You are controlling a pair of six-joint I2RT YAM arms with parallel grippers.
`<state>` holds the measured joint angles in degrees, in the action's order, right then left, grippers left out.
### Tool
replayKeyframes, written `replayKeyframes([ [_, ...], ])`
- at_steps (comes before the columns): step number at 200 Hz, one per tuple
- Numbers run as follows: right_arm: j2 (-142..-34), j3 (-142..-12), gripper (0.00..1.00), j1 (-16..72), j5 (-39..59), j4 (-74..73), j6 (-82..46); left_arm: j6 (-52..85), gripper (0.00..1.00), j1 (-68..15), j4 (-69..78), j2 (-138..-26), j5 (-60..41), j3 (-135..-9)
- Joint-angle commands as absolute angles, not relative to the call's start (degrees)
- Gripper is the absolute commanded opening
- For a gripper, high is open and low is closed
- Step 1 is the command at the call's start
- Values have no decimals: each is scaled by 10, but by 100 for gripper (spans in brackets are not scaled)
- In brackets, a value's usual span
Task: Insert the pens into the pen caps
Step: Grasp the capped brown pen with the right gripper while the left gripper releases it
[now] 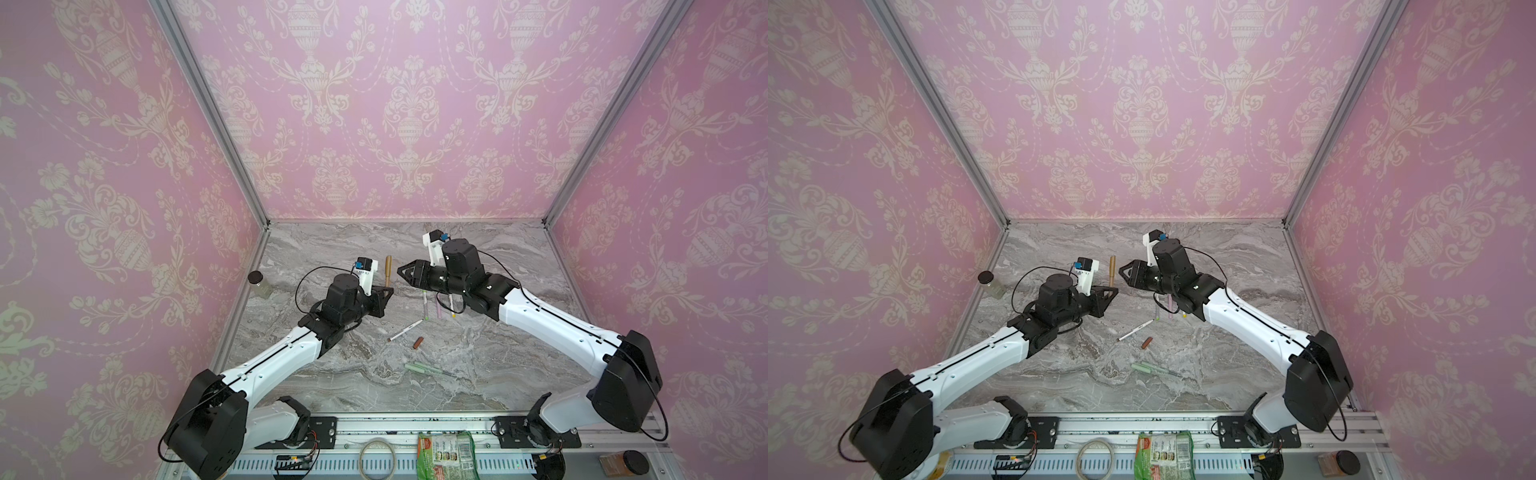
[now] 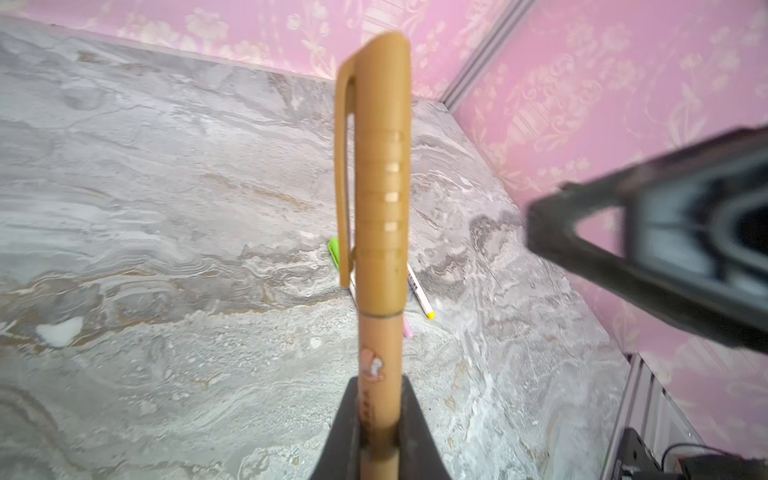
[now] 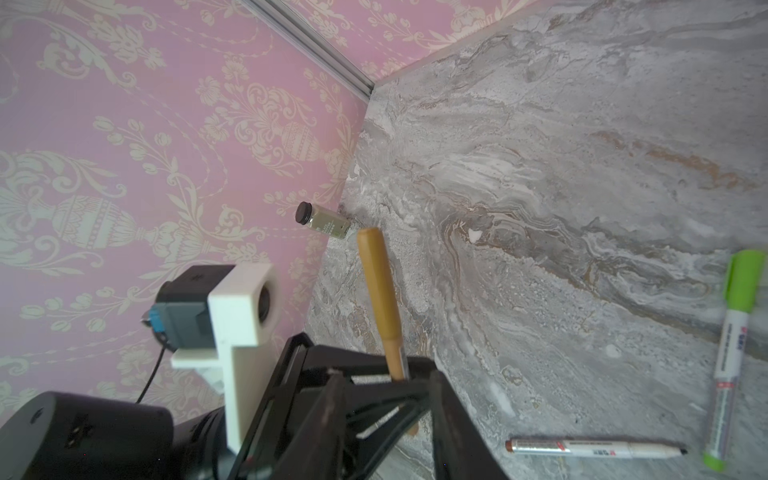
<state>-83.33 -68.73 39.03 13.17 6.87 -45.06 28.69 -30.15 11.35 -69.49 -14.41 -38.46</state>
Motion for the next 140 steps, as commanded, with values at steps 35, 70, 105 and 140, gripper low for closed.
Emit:
replayKeyframes([
  [35,-816,-679,48,407,136,127,-426,339,0,-312,81,-702,-152,-415],
  [70,-842,-690,48,421,130,117,-427,343,0,-318,82,-705,-172,-415],
  [105,-878,-717,45,424,127,115,-423,344,0,-322,76,-701,-191,-416],
  [140,-893,-718,40,424,114,110,-426,344,0,-323,72,-696,-200,-415],
])
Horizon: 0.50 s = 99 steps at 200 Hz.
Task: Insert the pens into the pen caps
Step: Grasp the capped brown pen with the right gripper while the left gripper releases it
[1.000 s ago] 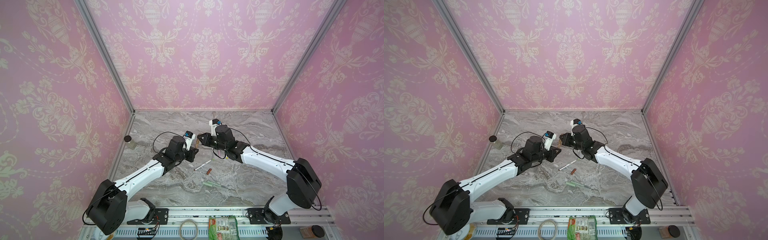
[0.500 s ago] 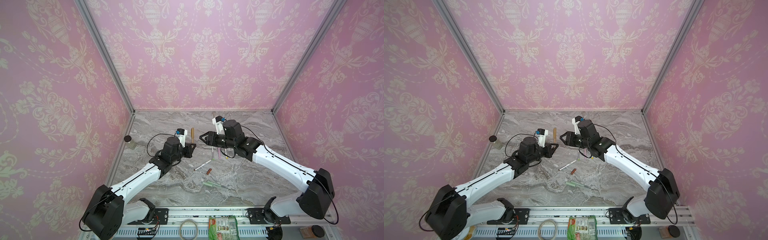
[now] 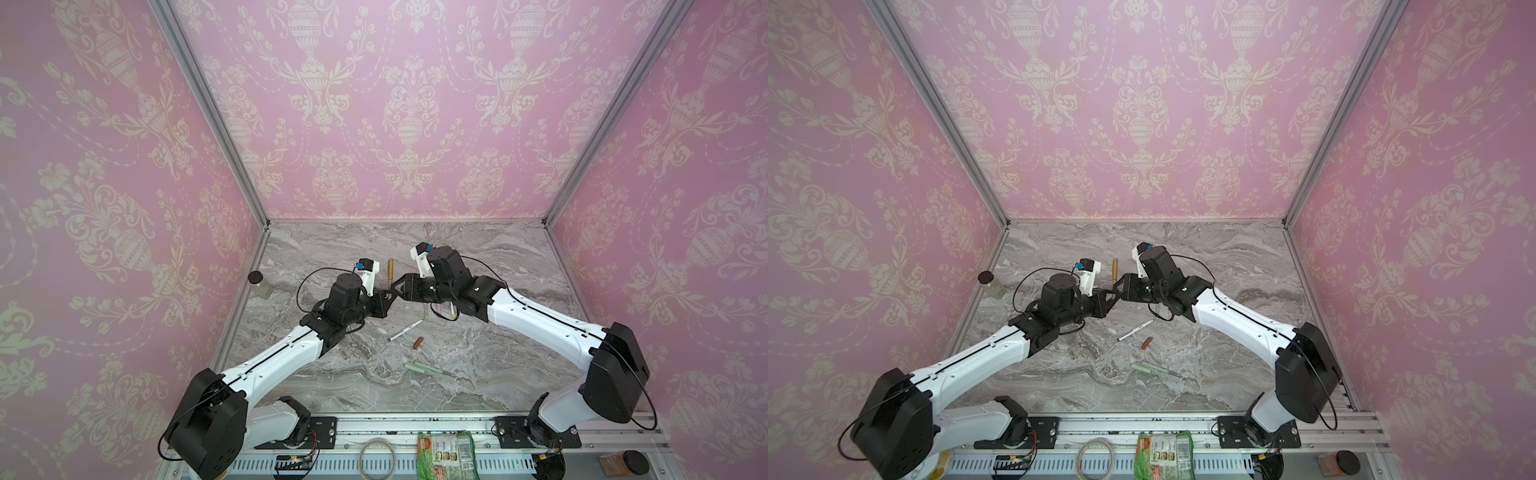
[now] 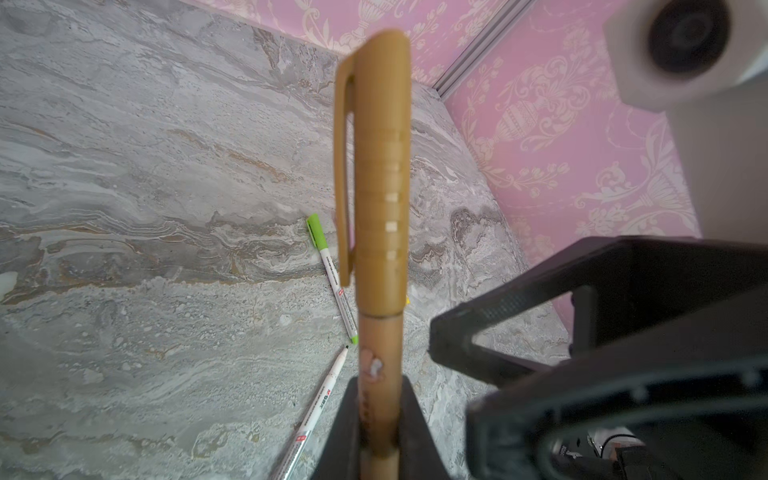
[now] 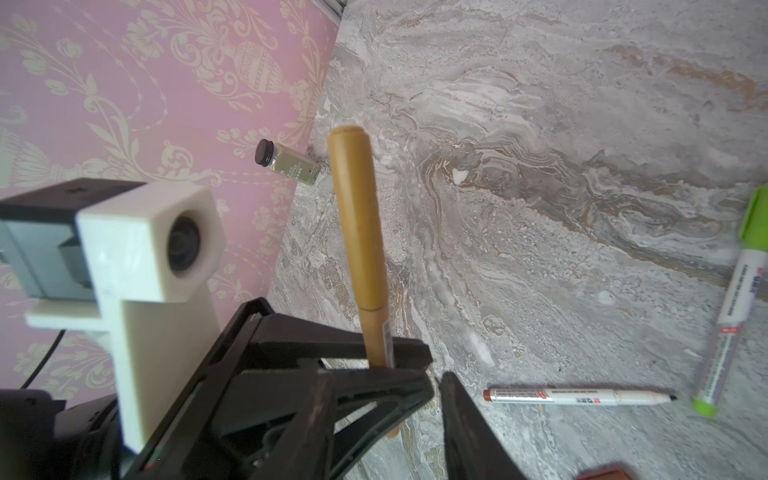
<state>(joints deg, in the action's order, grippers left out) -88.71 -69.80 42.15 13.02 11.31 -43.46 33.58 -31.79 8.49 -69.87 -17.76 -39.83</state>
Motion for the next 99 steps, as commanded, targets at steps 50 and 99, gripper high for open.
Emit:
replayKeyframes([
  [50,-906,-723,35,425,108,96,-432,343,0,-330,75,-715,-233,-440],
  [99,-919,-724,16,424,115,90,-438,344,0,-332,77,-718,-226,-440],
])
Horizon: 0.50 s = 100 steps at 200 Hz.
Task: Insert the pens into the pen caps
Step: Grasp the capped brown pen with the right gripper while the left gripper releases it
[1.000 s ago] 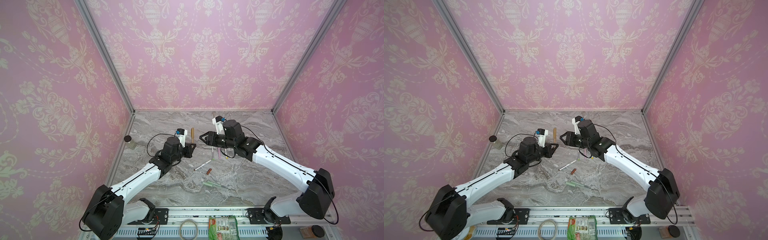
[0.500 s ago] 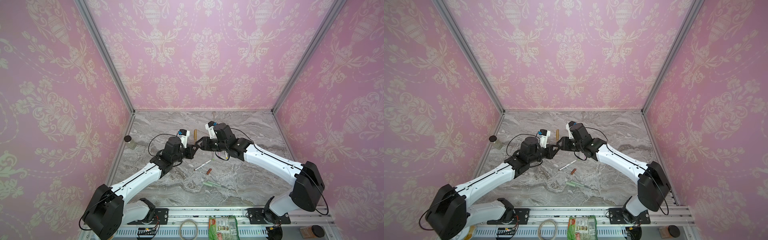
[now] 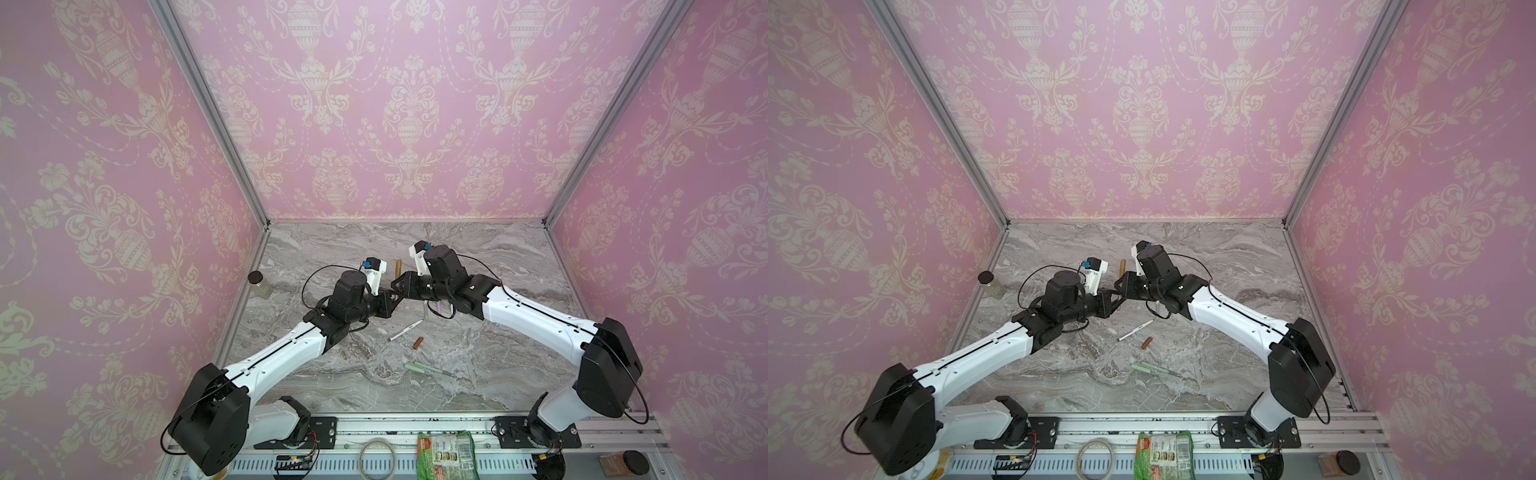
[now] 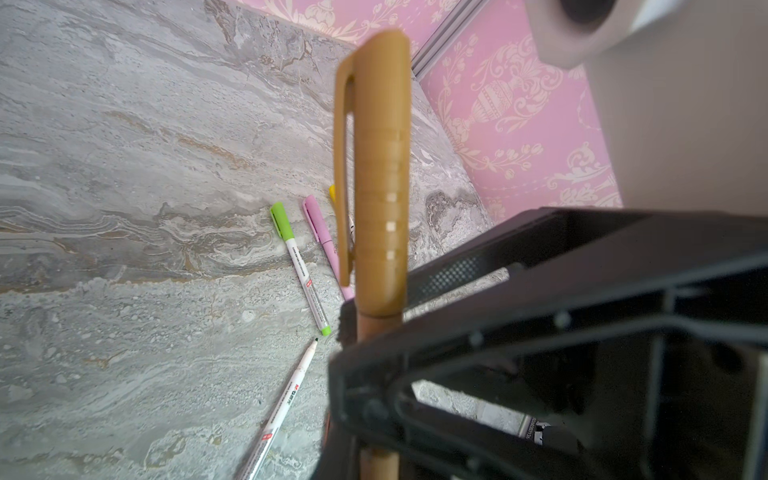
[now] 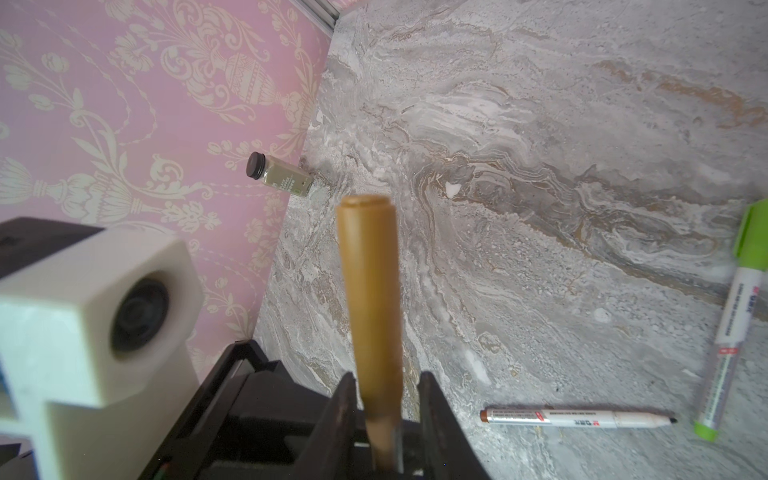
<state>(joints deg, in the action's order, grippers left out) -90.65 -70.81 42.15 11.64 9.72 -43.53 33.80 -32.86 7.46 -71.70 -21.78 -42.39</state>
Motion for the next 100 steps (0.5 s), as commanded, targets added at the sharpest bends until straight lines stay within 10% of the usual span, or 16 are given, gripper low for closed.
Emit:
replayKeyframes([
  [1,-919,-724,15,424,116,89,-439,344,0,-332,77,-718,-225,-440],
  [59,-917,-730,0,425,93,107,-448,362,0,-334,105,-712,-176,-423],
  [100,-934,-769,0,396,51,230,-461,324,54,-334,94,-672,-176,-385],
])
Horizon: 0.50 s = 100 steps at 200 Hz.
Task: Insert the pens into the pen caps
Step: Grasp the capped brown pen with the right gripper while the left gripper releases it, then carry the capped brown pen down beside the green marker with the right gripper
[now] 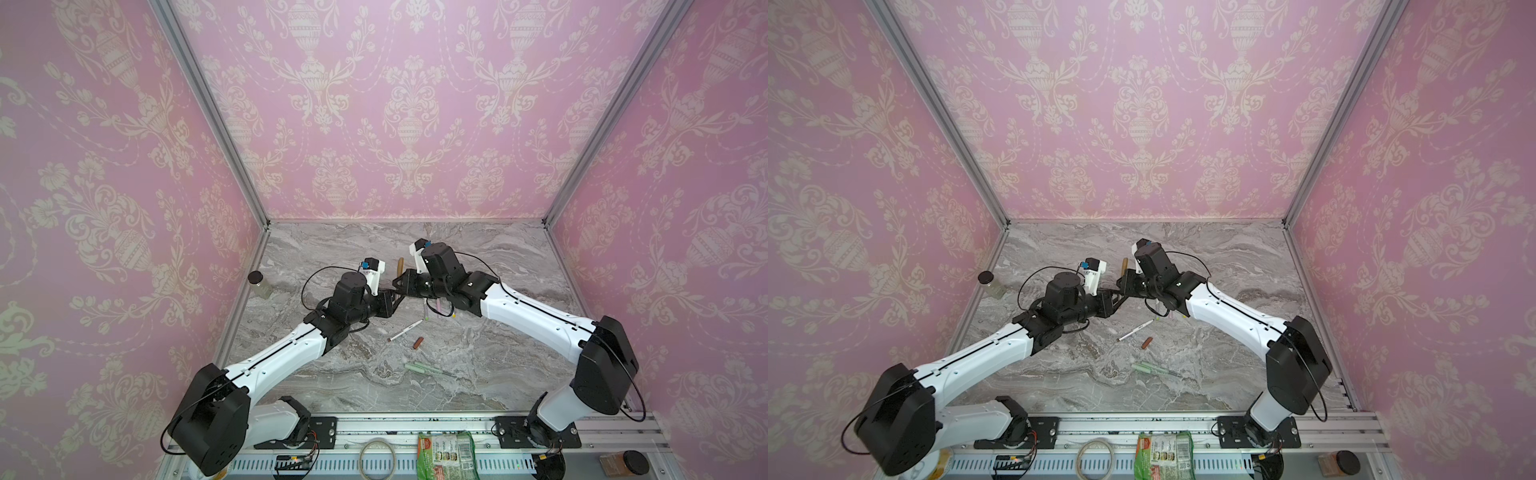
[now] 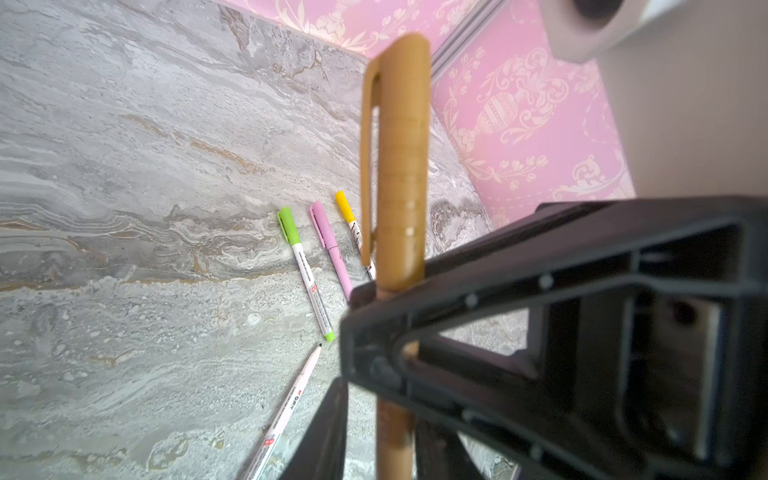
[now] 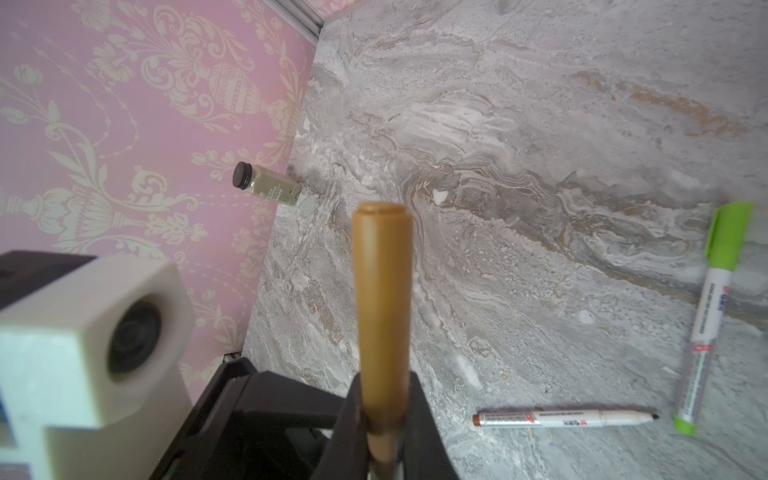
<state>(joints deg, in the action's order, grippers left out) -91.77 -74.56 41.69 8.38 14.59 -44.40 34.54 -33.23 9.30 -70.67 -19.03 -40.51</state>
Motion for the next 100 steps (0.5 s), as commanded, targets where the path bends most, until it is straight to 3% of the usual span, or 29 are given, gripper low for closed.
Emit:
replayKeyframes([
  [1,-934,-770,0,395,52,232,-462,323,55,-334,92,-671,-176,-385],
  [50,-1013,-817,0,367,65,345,-417,241,74,-332,4,-584,-130,-357],
  [100,-1108,-873,0,367,71,363,-387,238,77,-330,8,-573,-119,-346],
])
